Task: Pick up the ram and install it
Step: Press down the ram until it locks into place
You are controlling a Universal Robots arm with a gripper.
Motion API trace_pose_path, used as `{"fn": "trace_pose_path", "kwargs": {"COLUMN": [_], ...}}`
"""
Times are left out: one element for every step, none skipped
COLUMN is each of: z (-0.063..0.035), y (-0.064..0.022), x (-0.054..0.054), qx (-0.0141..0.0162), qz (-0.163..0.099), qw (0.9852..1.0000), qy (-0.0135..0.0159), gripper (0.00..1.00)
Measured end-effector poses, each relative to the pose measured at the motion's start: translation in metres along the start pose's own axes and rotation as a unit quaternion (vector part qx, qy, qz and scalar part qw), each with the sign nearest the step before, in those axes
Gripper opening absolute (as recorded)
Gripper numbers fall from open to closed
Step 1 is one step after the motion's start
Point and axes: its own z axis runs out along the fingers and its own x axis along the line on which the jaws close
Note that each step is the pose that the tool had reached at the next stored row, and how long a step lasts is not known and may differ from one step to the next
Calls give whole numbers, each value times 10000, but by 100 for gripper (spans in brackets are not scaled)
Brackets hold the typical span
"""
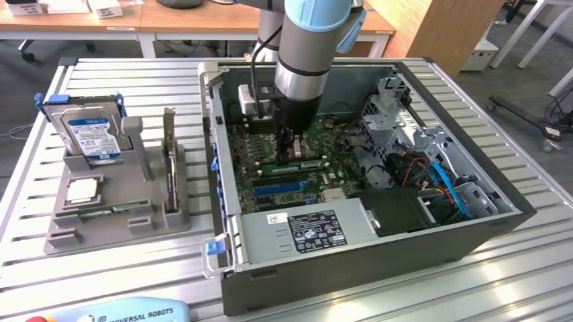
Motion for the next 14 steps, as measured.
{"fn": "trace_pose_path", "kwargs": {"z": [0, 0, 1, 1, 1, 1, 2, 2, 3, 4, 4, 4, 4, 4], "y": [0, 0, 0, 0, 0, 0, 0, 0, 0, 0, 0, 0, 0, 0], "x": [0, 0, 0, 0, 0, 0, 0, 0, 0, 0, 0, 0, 0, 0], "qx": [0, 0, -1, 0, -1, 0, 0, 0, 0, -1, 0, -1, 0, 0], "qz": [0, 0, 0, 0, 0, 0, 0, 0, 0, 0, 0, 0, 0, 0], "qw": [10000, 10000, 10000, 10000, 10000, 10000, 10000, 10000, 10000, 10000, 10000, 10000, 10000, 10000], "qy": [0, 1, 1, 1, 1, 1, 0, 0, 0, 0, 0, 0, 0, 0], "gripper": [10, 10, 10, 10, 10, 10, 10, 10, 10, 10, 10, 10, 10, 10]}}
